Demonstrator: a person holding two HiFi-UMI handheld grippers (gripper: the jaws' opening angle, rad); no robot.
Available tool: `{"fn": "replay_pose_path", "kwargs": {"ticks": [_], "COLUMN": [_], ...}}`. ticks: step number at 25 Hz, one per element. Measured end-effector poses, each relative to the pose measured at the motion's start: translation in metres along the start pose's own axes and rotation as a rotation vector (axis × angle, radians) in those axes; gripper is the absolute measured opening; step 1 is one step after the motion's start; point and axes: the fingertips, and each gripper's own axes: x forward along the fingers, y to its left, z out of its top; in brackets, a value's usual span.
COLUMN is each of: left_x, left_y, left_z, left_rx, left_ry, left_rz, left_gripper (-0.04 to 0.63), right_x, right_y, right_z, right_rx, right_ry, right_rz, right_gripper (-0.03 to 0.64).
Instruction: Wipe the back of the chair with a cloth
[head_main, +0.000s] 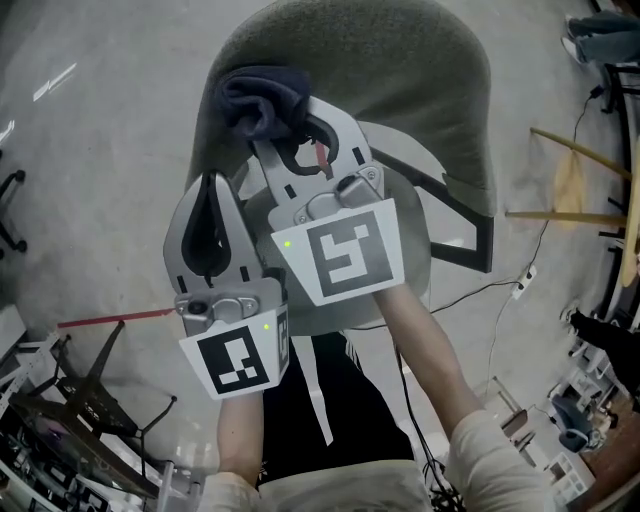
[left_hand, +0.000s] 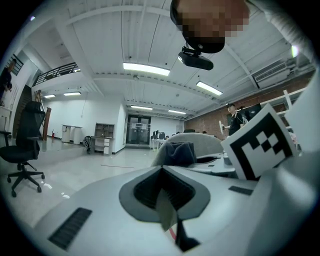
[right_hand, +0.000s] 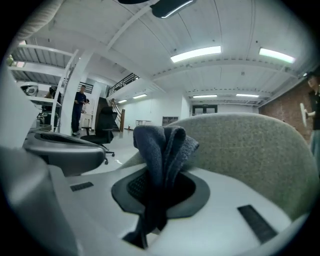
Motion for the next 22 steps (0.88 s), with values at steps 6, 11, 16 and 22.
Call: {"fn": "replay_pose_path", "kwargs": {"ticks": [6, 11, 16, 22], "left_x": [0.008, 0.020, 0.029, 0.038], "left_y": [-0.007, -0.034, -0.058, -0.088], "left_z": [0.000, -0.005, -0.007, -0.006], "left_rx": [-0.002, -0.001, -0.002, -0.004], "left_ry": [0.002, 0.005, 0.005, -0.005], "left_rz": [-0.022, -0.061, -0.109, -0.173], "left_gripper": [0.015, 0.015, 0.015, 0.015], "right_x": [-0.011, -0.032, -0.057, -0.086], "right_y": [-0.051, -0.090, -0.123, -0.149], "right_z": [-0.005, -0.020, -0.030, -0.039], "right_rx": [0.012, 0.031, 0.068, 0.048], "right_ry": [0.013, 0.033, 0.042, 0.054], "right_rz": [-0.153, -0.277, -0.377, -0.459], "right_gripper": [0.054, 0.054, 0.054, 0.054]}}
